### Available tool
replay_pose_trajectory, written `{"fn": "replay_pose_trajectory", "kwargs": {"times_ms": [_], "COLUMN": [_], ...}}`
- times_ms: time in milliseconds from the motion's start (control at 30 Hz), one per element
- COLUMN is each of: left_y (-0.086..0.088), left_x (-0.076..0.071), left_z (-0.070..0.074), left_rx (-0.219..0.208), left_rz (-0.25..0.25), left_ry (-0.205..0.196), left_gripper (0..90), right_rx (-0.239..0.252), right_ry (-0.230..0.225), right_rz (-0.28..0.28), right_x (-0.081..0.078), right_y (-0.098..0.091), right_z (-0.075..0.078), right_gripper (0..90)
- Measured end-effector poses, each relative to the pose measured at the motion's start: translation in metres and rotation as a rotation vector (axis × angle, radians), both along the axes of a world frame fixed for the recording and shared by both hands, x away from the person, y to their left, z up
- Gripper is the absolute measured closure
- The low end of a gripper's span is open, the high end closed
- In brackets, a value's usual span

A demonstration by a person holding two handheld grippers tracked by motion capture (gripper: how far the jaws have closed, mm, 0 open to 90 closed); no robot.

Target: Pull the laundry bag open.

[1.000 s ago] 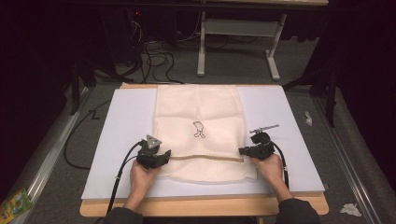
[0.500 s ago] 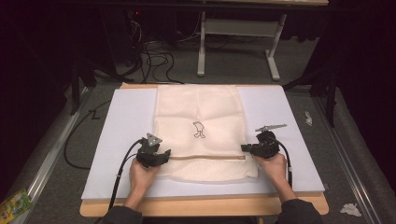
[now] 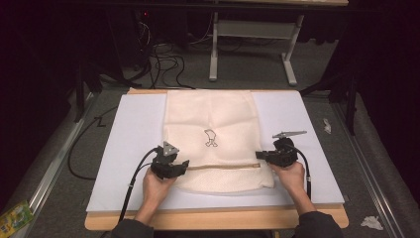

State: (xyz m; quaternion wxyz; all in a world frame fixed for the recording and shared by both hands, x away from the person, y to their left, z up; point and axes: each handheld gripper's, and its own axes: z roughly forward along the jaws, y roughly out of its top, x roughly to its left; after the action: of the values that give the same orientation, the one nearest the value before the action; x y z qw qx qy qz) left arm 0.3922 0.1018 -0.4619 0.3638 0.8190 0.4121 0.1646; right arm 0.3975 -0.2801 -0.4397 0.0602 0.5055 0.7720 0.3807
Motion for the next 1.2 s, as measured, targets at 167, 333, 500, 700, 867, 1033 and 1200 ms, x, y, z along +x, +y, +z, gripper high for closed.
{"fn": "replay_pose_trajectory", "kwargs": {"times_ms": [167,333,500,700,867,1033,1200], "left_y": [-0.016,-0.031,-0.04,-0.049,-0.058,-0.065,-0.071], "left_x": [0.0,-0.001,0.0,-0.001,-0.002,-0.002,-0.003], "left_z": [0.005,0.01,0.011,0.013,0.015,0.016,0.016], "left_rx": [-0.017,-0.044,-0.056,-0.073,-0.102,-0.105,-0.113], "left_rz": [-0.04,-0.081,-0.101,-0.132,-0.16,-0.184,-0.203], "left_ry": [-0.003,0.012,0.017,0.023,0.023,0.035,0.046], "left_gripper": [45.1,45.3,45.2,46.3,49.2,49.3,49.4], "right_rx": [0.004,0.012,0.012,0.028,0.034,0.045,0.044], "right_ry": [-0.015,-0.02,-0.025,-0.03,-0.031,-0.035,-0.031], "right_rz": [0.008,0.01,0.017,0.024,0.026,0.03,0.031], "right_x": [0.001,0.001,0.003,0.004,0.006,0.007,0.007], "right_y": [0.001,0.003,0.005,0.008,0.011,0.013,0.014], "right_z": [0.004,0.008,0.01,0.013,0.015,0.017,0.016], "right_gripper": [88.0,88.0,88.0,88.0,88.0,88.0,88.1]}}
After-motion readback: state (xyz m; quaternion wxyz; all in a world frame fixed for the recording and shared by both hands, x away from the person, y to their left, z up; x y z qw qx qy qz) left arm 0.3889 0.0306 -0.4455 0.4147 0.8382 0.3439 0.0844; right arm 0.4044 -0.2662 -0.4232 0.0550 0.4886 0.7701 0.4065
